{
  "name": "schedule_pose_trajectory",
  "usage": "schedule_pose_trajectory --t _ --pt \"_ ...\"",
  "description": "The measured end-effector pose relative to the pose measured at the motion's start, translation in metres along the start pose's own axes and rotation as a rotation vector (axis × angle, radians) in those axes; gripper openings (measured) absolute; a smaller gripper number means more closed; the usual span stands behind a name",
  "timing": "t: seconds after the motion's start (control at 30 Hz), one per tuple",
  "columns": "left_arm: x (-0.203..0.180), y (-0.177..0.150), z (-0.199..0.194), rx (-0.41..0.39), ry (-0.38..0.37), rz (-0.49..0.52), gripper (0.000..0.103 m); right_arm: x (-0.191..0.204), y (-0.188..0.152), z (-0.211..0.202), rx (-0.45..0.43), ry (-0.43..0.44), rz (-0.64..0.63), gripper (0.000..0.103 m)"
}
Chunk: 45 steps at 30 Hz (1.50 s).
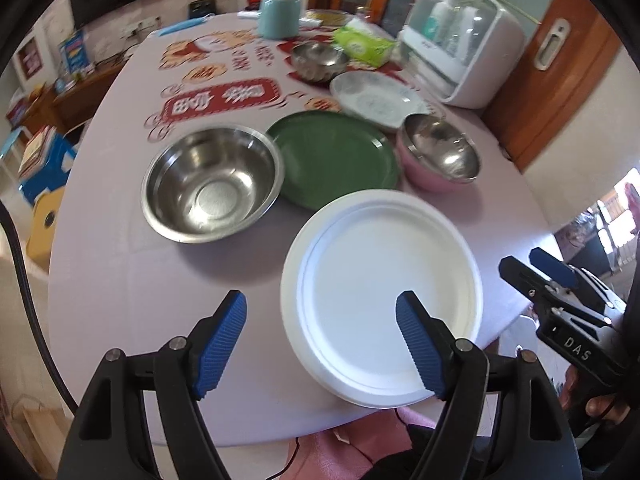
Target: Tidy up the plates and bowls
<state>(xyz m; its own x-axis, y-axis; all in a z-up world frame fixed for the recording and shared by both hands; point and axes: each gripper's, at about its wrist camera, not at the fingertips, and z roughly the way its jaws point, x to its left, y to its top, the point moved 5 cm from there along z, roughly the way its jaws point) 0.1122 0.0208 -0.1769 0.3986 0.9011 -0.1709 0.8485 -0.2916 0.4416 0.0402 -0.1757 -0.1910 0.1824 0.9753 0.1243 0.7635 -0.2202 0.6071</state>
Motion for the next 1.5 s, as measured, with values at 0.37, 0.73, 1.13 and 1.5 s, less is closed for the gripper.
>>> schedule_pose_trajectory --t 0.37,0.73,1.13,1.5 --pt "-0.020 0.022 -0.016 -0.026 -0.017 0.045 0.079 -0.008 0.000 -0.021 -0.032 0.045 0.038 0.065" --pt "-0.049 0.046 -0.004 -0.005 0.046 -0.037 0.079 -0.045 0.044 -0.007 -0.024 0.129 0.000 0.065" --pt "-0.088 0.078 0.019 -0.007 0.133 -0.167 0.079 -0.093 0.096 0.018 -0.007 0.228 -0.131 0.065" --pt "-0.110 0.116 0.041 -0.001 0.228 -0.225 0.079 -0.128 0.145 0.044 -0.014 0.288 -0.221 0.065"
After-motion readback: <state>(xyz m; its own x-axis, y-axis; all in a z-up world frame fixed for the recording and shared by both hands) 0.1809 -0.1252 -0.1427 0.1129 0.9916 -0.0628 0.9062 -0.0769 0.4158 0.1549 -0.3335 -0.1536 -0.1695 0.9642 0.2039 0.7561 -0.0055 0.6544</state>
